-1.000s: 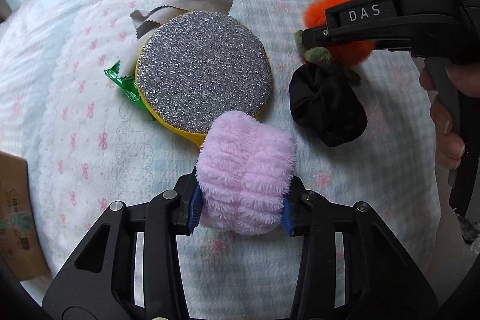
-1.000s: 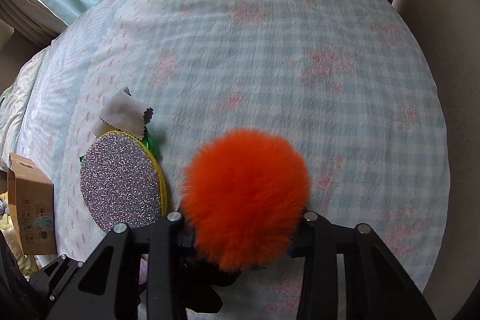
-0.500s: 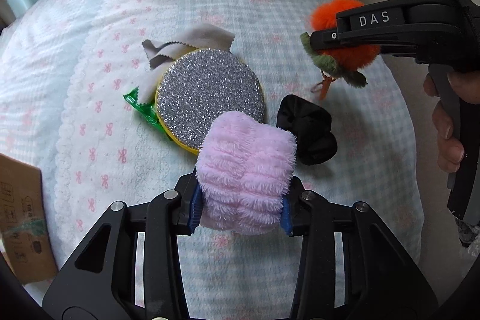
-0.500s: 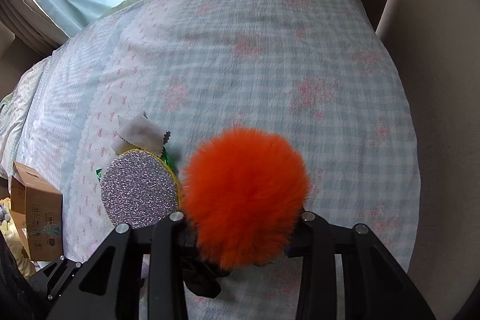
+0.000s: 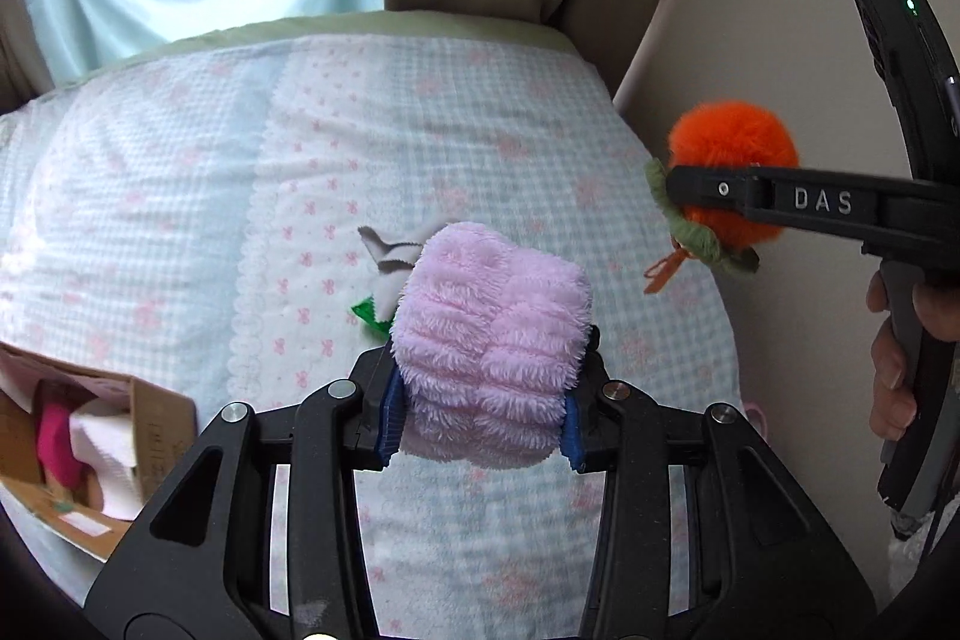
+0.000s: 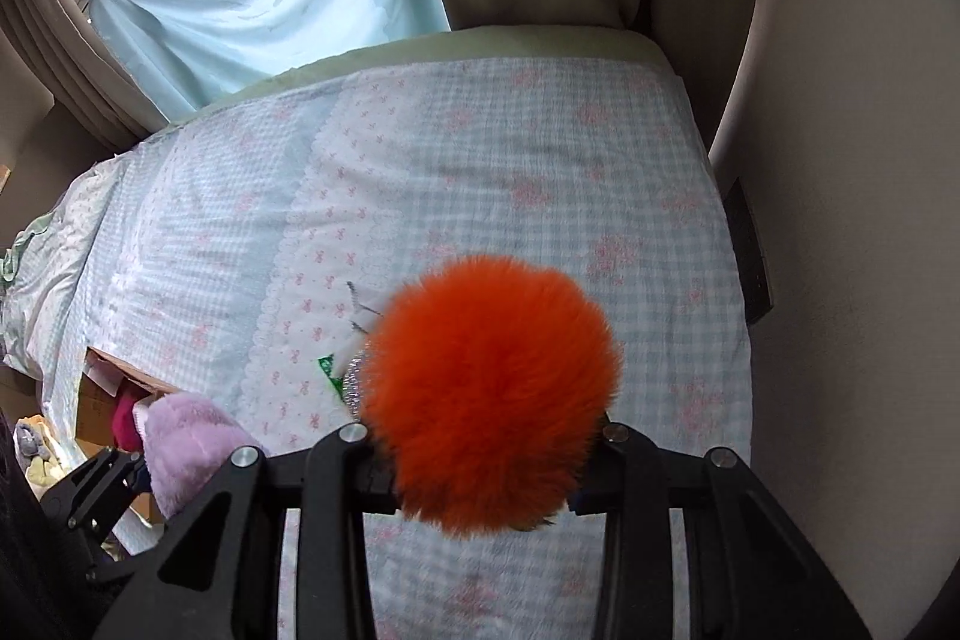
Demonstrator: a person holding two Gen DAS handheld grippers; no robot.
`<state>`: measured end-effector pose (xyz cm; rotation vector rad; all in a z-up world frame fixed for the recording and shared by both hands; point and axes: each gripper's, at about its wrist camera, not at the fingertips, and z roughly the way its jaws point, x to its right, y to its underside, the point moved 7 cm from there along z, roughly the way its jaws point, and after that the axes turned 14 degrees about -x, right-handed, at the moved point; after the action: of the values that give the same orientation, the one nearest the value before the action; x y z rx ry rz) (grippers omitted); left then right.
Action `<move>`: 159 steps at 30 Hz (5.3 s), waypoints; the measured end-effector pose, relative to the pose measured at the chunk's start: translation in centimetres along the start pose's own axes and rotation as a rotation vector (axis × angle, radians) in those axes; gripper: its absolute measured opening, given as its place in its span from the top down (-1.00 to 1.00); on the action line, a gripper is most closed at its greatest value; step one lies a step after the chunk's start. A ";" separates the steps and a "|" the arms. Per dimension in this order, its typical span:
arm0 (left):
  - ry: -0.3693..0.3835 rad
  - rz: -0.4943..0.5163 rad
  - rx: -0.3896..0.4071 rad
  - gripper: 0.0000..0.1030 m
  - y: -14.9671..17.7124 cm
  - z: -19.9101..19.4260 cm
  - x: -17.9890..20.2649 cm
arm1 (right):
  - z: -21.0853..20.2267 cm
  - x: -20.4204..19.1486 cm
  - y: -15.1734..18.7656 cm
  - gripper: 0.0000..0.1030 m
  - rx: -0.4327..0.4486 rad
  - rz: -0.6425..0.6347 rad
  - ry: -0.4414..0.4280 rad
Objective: Organize soft objects
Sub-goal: 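Carry the scrunchie and orange pompom with both tools over the box, then drop the scrunchie and pompom into the box by opening both tools, then move both tools away from the box over the glittery sponge and grey cloth, then grasp the grey cloth with the left tool while the right tool grasps the glittery sponge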
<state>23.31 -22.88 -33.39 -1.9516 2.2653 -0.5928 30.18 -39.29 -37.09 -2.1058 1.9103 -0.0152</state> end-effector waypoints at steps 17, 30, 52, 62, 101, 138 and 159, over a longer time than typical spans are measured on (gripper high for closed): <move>-0.016 -0.092 0.047 0.30 4.1 -15.7 -17.3 | -10.0 -18.7 4.3 0.34 0.069 -0.055 -0.042; -0.050 -0.031 -0.094 0.29 8.8 -16.7 -35.4 | -4.2 -36.1 7.4 0.34 -0.013 -0.001 -0.068; -0.061 -0.002 -0.493 0.30 15.8 -0.8 -44.8 | 13.3 -46.1 13.2 0.34 -0.333 0.129 -0.136; -0.094 0.100 -0.564 -1.00 16.5 2.0 -44.7 | 17.1 -44.8 12.0 -0.92 -0.368 0.239 -0.175; 0.012 0.284 -0.029 -1.00 7.2 -20.2 -33.3 | -9.7 -35.6 14.1 -1.00 0.062 0.245 0.099; 0.067 0.894 -0.316 -1.00 -9.3 15.6 -7.2 | 6.1 -9.6 5.5 -1.00 0.029 0.124 0.059; 0.192 1.203 -0.397 -0.99 -7.3 27.1 -3.4 | 20.2 -7.1 2.8 -1.00 0.009 -0.042 0.027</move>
<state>39.37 -26.55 -56.39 -0.2819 3.2021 -0.1587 30.82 -28.28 -55.68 -2.1499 1.8771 -0.0619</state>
